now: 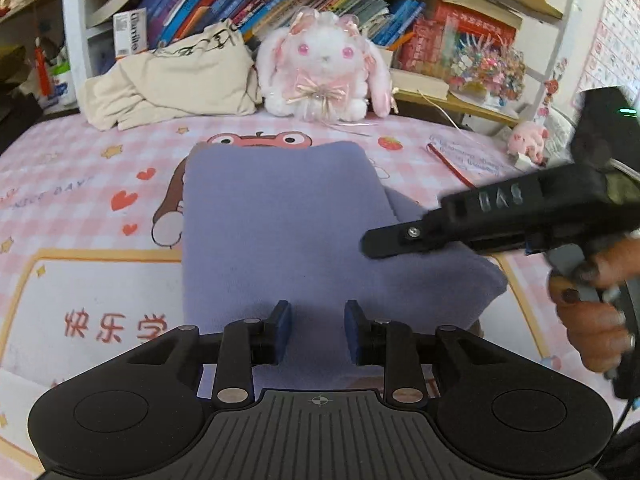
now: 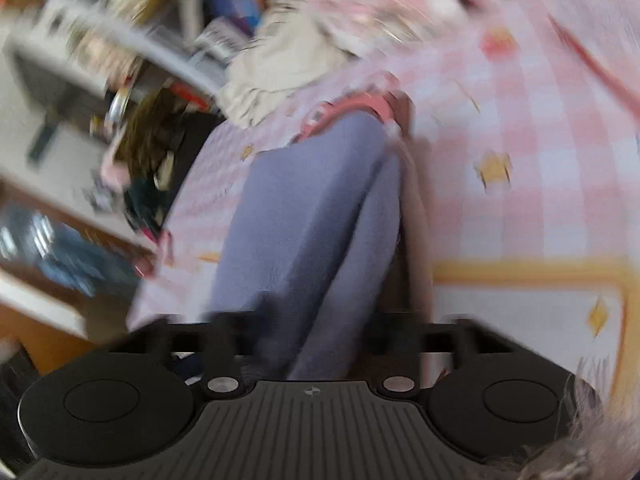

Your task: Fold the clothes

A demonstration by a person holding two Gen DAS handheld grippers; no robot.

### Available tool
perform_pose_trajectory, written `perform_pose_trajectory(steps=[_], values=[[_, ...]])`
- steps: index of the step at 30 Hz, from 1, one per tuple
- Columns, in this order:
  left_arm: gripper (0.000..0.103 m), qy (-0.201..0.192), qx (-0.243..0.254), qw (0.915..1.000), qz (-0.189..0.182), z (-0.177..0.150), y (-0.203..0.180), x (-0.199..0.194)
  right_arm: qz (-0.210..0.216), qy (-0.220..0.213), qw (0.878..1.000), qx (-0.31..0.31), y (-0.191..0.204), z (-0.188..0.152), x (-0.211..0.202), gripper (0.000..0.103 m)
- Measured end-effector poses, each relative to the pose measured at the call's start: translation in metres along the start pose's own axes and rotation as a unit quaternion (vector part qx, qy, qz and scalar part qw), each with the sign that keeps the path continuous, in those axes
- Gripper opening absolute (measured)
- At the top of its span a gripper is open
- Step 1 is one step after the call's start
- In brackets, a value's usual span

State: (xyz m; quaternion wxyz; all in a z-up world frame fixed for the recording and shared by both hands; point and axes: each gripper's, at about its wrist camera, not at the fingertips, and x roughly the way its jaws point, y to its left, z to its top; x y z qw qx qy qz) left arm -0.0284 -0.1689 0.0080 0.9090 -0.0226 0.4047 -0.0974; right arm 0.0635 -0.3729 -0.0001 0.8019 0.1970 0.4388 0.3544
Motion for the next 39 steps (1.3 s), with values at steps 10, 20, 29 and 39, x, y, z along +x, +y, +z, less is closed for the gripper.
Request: perform_pose_trajectory(steps=[10, 20, 29, 39], values=[[0.05, 0.012, 0.014, 0.9997, -0.019, -0.001, -0.004, 0.008, -0.041, -0.017, 0.999, -0.021, -0.023, -0.021, -0.001, 0.024], [0.051, -0.024, 0.005, 0.9996, 0.01, 0.004, 0.003, -0.019, -0.031, -0.003, 0.999, 0.038, -0.015, -0.02, -0.029, 0.06], [0.052, 0.0, 0.022, 0.9991, 0.037, -0.001, 0.0, -0.003, -0.054, -0.063, 0.992, -0.095, 0.015, -0.031, -0.042, 0.007], [0.063, 0.002, 0.048, 0.9983, 0.034, -0.004, -0.008, 0.0, -0.082, -0.025, 0.996, 0.023, -0.027, -0.034, -0.033, 0.033]])
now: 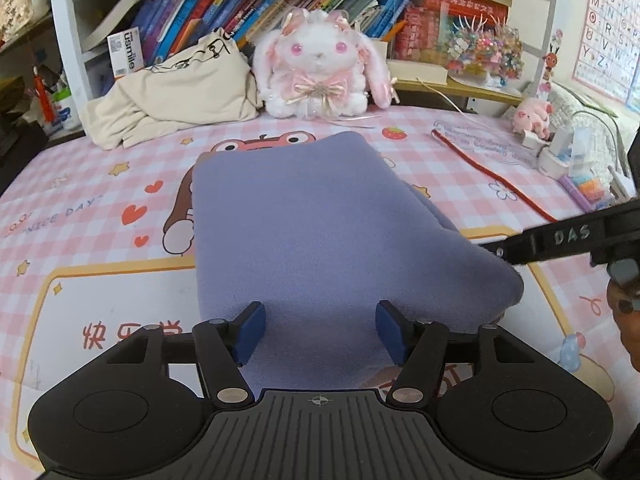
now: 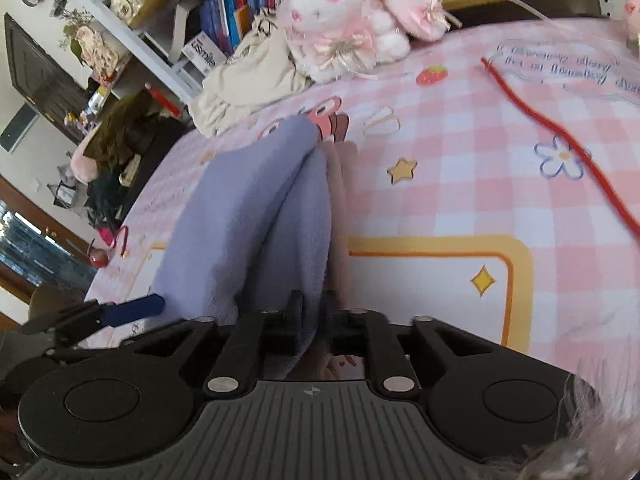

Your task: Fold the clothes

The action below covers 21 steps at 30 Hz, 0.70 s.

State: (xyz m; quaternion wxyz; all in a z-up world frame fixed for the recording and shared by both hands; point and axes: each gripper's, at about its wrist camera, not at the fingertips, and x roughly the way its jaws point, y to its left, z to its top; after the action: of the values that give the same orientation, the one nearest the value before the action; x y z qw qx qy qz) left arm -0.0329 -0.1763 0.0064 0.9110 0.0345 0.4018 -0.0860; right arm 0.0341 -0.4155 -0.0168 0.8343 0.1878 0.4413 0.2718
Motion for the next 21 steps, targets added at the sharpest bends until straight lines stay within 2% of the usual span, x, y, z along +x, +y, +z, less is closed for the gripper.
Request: perform_pose_trajectory(steps=[1, 3, 7, 10, 11, 13, 14, 15, 19, 21], values=[[0.063, 0.0, 0.0, 1.0, -0.001, 0.0, 0.0, 0.0, -0.008, -0.013, 1.0, 0.0, 0.002, 0.001, -0.004, 0.04], [0.063, -0.002, -0.001, 1.0, -0.003, -0.001, 0.001, 0.0, -0.008, -0.041, 0.999, -0.001, 0.004, 0.005, -0.013, 0.043], [0.063, -0.002, -0.001, 1.0, -0.005, -0.001, 0.002, 0.0, 0.029, -0.085, 0.996, 0.0, 0.012, 0.014, -0.028, 0.05], [0.063, -0.002, -0.001, 1.0, -0.005, -0.001, 0.001, 0.0, 0.058, -0.062, 0.996, -0.029, 0.026, 0.016, -0.018, 0.051], [0.063, -0.002, -0.002, 1.0, -0.005, -0.001, 0.001, 0.0, 0.053, -0.044, 0.997, -0.04, 0.03, 0.015, -0.011, 0.05], [0.063, -0.002, -0.003, 1.0, -0.005, 0.0, 0.001, 0.0, 0.028, -0.011, 0.998, -0.058, 0.036, 0.011, 0.006, 0.038], [0.064, -0.001, -0.003, 1.0, -0.005, 0.0, 0.001, 0.0, 0.022, -0.003, 0.998, -0.064, 0.037, 0.008, 0.009, 0.018], [0.065, 0.001, -0.002, 1.0, -0.005, 0.001, 0.001, 0.0, 0.032, -0.007, 0.997, -0.069, 0.039, 0.005, 0.007, 0.01], [0.066, -0.002, -0.016, 0.9998, -0.011, 0.001, 0.004, -0.002, 0.068, -0.053, 0.99, -0.108, 0.048, -0.005, -0.015, 0.008], [0.066, 0.002, -0.021, 0.9996, -0.016, 0.001, 0.006, -0.001, 0.044, -0.045, 0.993, -0.104, 0.045, -0.008, -0.011, 0.008]])
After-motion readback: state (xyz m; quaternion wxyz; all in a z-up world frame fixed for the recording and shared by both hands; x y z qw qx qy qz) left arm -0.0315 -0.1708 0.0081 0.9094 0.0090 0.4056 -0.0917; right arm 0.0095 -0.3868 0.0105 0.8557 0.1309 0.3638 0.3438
